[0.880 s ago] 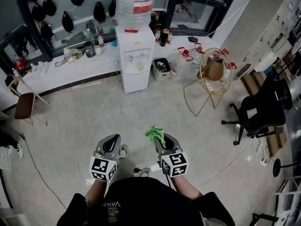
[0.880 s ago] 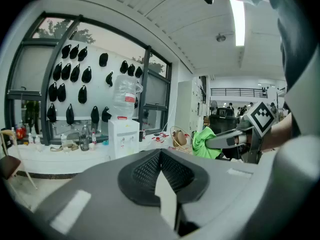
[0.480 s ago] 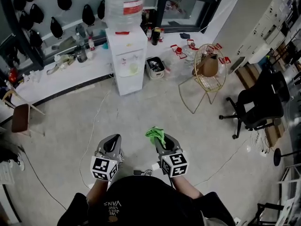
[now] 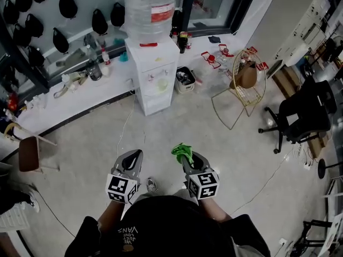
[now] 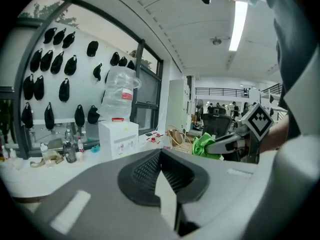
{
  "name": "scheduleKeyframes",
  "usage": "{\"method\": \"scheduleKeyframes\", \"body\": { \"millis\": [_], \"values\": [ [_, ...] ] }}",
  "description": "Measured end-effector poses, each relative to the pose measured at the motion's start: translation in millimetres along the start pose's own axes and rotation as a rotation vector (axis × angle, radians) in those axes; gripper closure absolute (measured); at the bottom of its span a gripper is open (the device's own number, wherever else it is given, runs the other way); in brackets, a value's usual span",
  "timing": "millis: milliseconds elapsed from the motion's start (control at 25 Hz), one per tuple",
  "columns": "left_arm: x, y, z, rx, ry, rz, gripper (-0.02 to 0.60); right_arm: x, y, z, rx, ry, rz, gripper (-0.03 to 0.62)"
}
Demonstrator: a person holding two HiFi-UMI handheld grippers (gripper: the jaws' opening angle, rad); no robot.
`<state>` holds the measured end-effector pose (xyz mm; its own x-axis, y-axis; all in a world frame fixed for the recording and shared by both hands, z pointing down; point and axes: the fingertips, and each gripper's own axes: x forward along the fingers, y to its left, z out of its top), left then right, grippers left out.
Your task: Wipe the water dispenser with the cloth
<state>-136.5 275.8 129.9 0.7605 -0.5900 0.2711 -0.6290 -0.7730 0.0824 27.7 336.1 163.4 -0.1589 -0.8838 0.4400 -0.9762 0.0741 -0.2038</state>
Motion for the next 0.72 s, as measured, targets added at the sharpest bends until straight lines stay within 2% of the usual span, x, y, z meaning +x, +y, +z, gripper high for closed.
{"method": "scheduleKeyframes", "body": {
  "millis": [160,400,720],
  "values": [
    [15,46,-2,-0.001,0.024,0.004,0.580,32,6,7,0.019,-0.001,-0.027,0.500],
    [49,61,-16,-0.040,0.072,-0.011,0.580,65,-23,10,0.046,0.023,-0.060,0.500],
    [135,75,-6,-0.085,0.084,0.034,0.580,129,-80,44,-0.016,0.062,0.010,0.500]
  ]
}}
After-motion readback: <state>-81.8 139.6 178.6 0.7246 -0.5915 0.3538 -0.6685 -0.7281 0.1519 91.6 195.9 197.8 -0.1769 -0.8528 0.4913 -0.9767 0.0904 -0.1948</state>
